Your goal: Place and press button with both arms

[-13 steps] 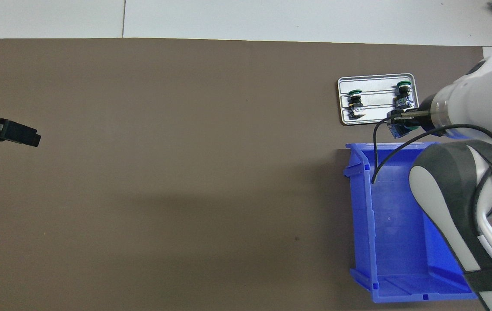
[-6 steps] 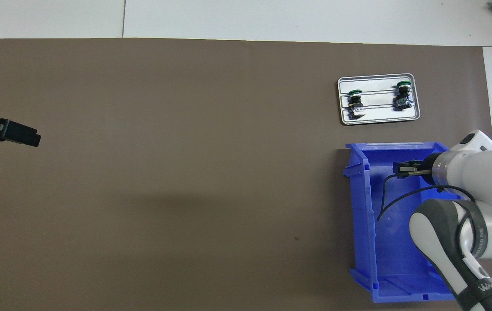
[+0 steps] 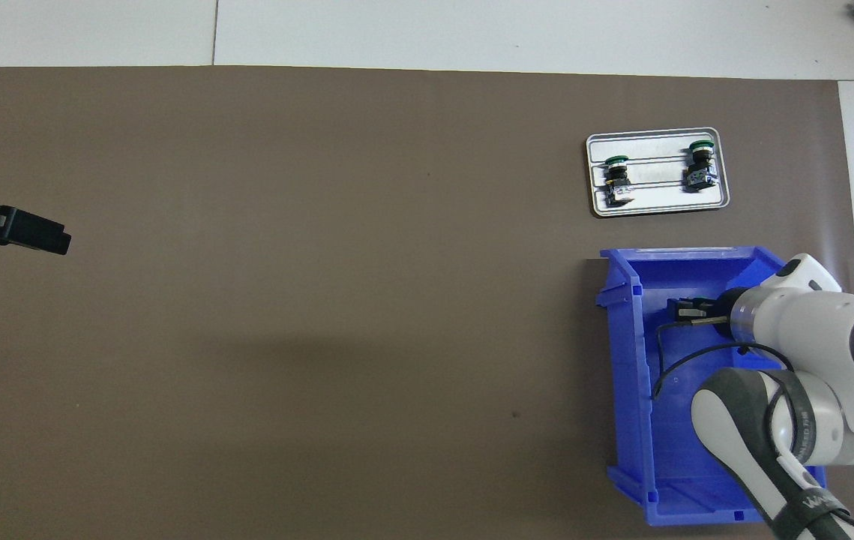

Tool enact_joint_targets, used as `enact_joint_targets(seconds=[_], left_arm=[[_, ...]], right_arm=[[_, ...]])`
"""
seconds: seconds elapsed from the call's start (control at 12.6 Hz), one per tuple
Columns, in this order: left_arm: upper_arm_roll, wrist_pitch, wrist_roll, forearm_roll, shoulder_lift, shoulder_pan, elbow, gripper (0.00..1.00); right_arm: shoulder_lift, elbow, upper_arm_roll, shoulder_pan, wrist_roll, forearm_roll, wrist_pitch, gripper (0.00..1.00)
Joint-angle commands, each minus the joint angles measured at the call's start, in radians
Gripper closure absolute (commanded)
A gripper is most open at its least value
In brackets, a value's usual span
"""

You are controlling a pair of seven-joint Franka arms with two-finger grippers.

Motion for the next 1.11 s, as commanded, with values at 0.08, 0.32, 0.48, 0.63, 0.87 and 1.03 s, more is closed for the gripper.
enact_joint_targets(seconds=[0.08, 0.32, 0.48, 0.63, 0.87, 1.03], left_arm=[[-0.006, -0.002, -0.011, 0.018, -0.030, 0.004, -0.032, 0.00], [-0.006, -0.001, -0.011, 0.018, -0.030, 0.004, -0.032, 0.00], [-0.006, -0.001, -0.011, 0.018, -0.030, 0.004, -0.032, 0.00], [-0.006, -0.002, -0.011, 0.018, -0.030, 0.004, -0.032, 0.00], [-0.006, -0.001, -0.011, 0.018, -0.030, 0.004, -0.032, 0.00], [-0.006, -0.002, -0.011, 0.018, -0.030, 0.004, -0.032, 0.00]], right_arm=[[-0.019, -0.013, 0.012, -0.010, -0.008, 0.028, 0.005, 0.01], [-0.032, 0.080, 0.012, -0.009, -0.012, 0.029, -0.100, 0.01], [-0.034, 0.192, 0.011, -0.012, -0.006, 0.029, -0.235, 0.01], [-0.034, 0.300, 0.011, -0.013, 0.003, 0.029, -0.353, 0.01], [-0.025, 0.491, 0.011, -0.007, 0.069, 0.028, -0.546, 0.01], [-0.006, 0.622, 0.011, -0.010, 0.077, 0.022, -0.689, 0.00]])
